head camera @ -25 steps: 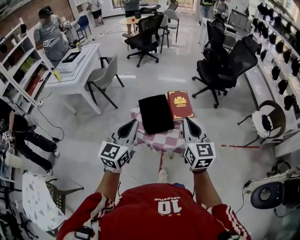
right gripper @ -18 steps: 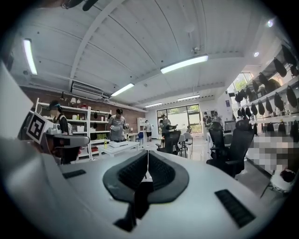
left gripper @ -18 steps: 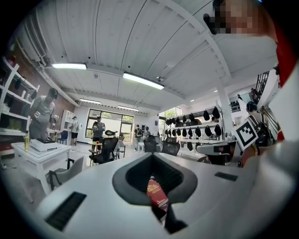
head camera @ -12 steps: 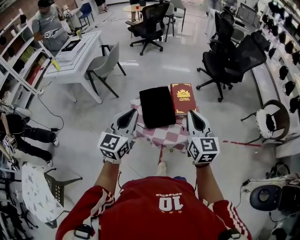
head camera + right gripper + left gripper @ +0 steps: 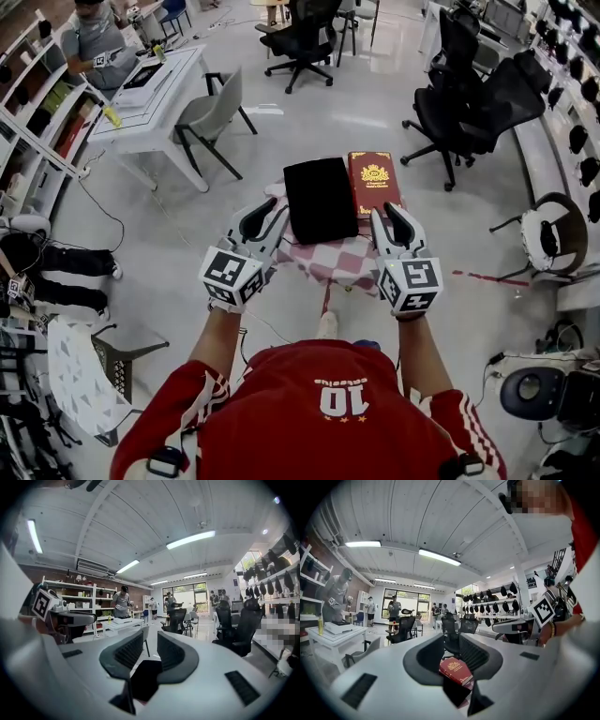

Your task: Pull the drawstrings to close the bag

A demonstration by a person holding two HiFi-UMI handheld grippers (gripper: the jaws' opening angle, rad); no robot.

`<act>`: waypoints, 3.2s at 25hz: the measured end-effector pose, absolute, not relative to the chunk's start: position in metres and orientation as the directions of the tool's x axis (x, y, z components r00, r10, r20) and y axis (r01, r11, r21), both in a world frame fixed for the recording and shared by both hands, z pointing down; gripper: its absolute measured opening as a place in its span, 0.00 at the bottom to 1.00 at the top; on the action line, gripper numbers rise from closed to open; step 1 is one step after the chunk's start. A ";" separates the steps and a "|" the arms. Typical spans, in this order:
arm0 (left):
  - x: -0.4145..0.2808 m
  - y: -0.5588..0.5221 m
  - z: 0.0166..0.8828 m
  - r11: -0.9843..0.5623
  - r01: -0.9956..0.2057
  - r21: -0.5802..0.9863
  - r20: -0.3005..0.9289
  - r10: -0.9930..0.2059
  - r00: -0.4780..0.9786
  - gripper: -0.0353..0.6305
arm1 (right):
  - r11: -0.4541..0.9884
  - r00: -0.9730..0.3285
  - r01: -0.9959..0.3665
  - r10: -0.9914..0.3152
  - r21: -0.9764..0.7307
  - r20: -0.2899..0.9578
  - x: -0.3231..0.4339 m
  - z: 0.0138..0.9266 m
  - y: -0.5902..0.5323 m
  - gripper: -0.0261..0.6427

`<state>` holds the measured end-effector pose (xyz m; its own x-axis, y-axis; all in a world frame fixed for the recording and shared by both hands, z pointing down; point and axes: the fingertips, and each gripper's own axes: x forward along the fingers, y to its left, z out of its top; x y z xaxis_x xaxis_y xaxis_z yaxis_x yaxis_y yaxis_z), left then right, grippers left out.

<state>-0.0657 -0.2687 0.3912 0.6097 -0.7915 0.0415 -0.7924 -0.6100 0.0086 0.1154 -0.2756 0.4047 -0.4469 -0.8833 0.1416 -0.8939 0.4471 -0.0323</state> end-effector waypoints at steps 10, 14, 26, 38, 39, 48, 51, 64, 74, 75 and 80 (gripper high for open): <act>-0.068 -0.283 0.409 -0.609 -0.793 0.006 0.072 -0.791 0.608 0.23 | 0.458 -0.461 -0.887 -0.875 -0.057 0.147 0.115 0.417 -0.293 0.25; -0.069 -0.287 0.416 -0.605 -0.796 -0.014 0.081 -0.794 0.602 0.23 | 0.458 -0.461 -0.887 -0.874 -0.057 0.154 0.118 0.422 -0.297 0.25; -0.064 -0.302 0.476 -0.652 -0.744 -0.143 0.169 -0.757 0.631 0.23 | 0.457 -0.453 -0.889 -0.865 -0.035 0.214 0.130 0.477 -0.311 0.25; -0.062 -0.327 0.544 -0.619 -0.785 -0.016 0.212 -0.770 0.602 0.23 | 0.439 -0.431 -0.896 -0.829 -0.063 0.357 0.145 0.584 -0.330 0.25; -0.061 -0.328 0.549 -0.620 -0.785 -0.008 0.218 -0.767 0.604 0.23 | 0.434 -0.424 -0.899 -0.826 -0.062 0.371 0.148 0.596 -0.332 0.25; -0.046 -0.337 0.587 -0.626 -0.779 0.044 0.246 -0.749 0.615 0.23 | 0.399 -0.378 -0.914 -0.780 -0.069 0.499 0.166 0.707 -0.330 0.25; -0.044 -0.341 0.596 -0.626 -0.778 0.058 0.254 -0.744 0.617 0.23 | 0.389 -0.356 -0.919 -0.757 -0.060 0.547 0.170 0.736 -0.331 0.25; -0.051 -0.342 0.619 -0.600 -0.795 0.092 0.292 -0.747 0.598 0.23 | 0.314 -0.285 -0.946 -0.669 -0.086 0.687 0.188 0.822 -0.333 0.25; -0.049 -0.346 0.623 -0.590 -0.801 0.102 0.299 -0.750 0.590 0.23 | 0.293 -0.255 -0.954 -0.663 -0.069 0.704 0.192 0.839 -0.334 0.24; -0.049 -0.347 0.623 -0.588 -0.802 0.106 0.300 -0.750 0.590 0.23 | 0.293 -0.256 -0.953 -0.661 -0.071 0.706 0.192 0.839 -0.334 0.24; -0.043 -0.349 0.622 -0.589 -0.800 0.114 0.297 -0.748 0.593 0.23 | 0.289 -0.252 -0.955 -0.655 -0.072 0.713 0.200 0.839 -0.336 0.11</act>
